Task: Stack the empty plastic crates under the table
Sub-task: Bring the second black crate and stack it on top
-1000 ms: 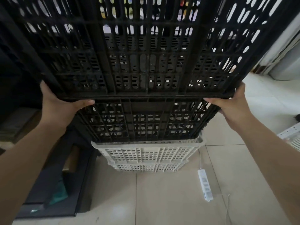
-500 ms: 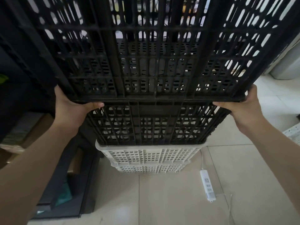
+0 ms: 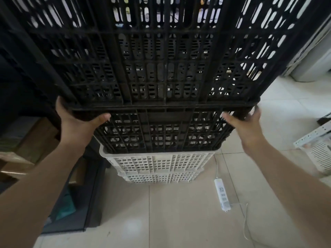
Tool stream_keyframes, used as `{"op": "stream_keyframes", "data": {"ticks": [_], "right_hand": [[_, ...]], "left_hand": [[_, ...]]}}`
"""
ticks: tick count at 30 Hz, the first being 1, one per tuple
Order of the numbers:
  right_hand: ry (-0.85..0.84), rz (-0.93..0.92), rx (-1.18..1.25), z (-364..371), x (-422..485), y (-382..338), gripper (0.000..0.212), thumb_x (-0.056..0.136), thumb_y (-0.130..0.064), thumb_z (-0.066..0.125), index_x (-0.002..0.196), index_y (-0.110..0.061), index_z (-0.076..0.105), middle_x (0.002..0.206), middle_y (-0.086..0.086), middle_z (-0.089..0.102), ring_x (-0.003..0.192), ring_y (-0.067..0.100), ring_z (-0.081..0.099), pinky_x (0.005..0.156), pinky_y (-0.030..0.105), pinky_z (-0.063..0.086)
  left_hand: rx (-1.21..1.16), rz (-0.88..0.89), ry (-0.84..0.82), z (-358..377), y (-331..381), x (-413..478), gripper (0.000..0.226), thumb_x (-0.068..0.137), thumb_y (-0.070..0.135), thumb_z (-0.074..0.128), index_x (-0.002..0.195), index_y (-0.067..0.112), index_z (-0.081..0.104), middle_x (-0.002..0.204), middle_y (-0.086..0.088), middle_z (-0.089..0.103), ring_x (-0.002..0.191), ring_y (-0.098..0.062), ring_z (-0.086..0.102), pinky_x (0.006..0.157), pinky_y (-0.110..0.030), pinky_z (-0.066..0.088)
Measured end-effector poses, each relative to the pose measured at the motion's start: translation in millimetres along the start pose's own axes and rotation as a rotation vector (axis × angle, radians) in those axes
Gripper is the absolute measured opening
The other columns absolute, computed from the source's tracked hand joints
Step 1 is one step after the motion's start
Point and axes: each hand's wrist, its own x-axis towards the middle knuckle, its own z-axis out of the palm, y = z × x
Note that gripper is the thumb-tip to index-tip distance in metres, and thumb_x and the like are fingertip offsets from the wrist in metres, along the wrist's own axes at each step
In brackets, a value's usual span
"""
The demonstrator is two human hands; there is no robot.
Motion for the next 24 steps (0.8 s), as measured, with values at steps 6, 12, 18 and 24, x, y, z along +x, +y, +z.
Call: {"op": "stream_keyframes", "data": {"ticks": [6,12,18,24], "right_hand": [[-0.06,-0.013,-0.21,18,-26,93,0.114,0.057,-0.001,0.087,0.145,-0.021,0.017,0.112,-0.024,0.045,0.121,0.015,0.045,0.1,0.025,0.031],[-0.061,-0.049,-0.371,30,-5,164,0.138,0.049,-0.017,0.092,0.147,-0.02,-0.006,0.14,-0.01,0.039,0.126,0.015,0.044,0.102,0.031,0.034],[0.077,-0.237,-0.345,34,8,187,0.119,0.055,-0.014,0.091,0.141,-0.008,0.01,0.123,-0.025,0.04,0.122,0.006,0.044,0.112,0.037,0.034],[0.08,-0.28,-0.372,37,9,185,0.126,0.046,-0.028,0.092,0.139,-0.004,0.011,0.12,-0.033,0.026,0.117,-0.012,0.038,0.104,0.009,0.027]], "left_hand": [[0.257,-0.186,-0.252,34,-106,-57,0.129,0.054,0.01,0.09,0.149,0.02,0.003,0.151,-0.004,0.03,0.139,-0.022,0.033,0.113,-0.039,0.03],[0.373,-0.162,-0.014,68,-168,-55,0.134,0.044,0.029,0.094,0.147,0.019,0.008,0.154,-0.006,0.029,0.143,-0.029,0.027,0.117,-0.051,0.024],[0.329,-0.084,0.012,67,-185,-33,0.137,0.037,0.033,0.095,0.146,0.031,0.012,0.151,-0.005,0.028,0.144,-0.026,0.021,0.118,-0.051,0.018],[0.384,-0.118,0.031,63,-179,-30,0.135,0.037,0.037,0.094,0.145,0.024,0.013,0.149,-0.008,0.025,0.142,-0.029,0.018,0.12,-0.047,0.012]]}}
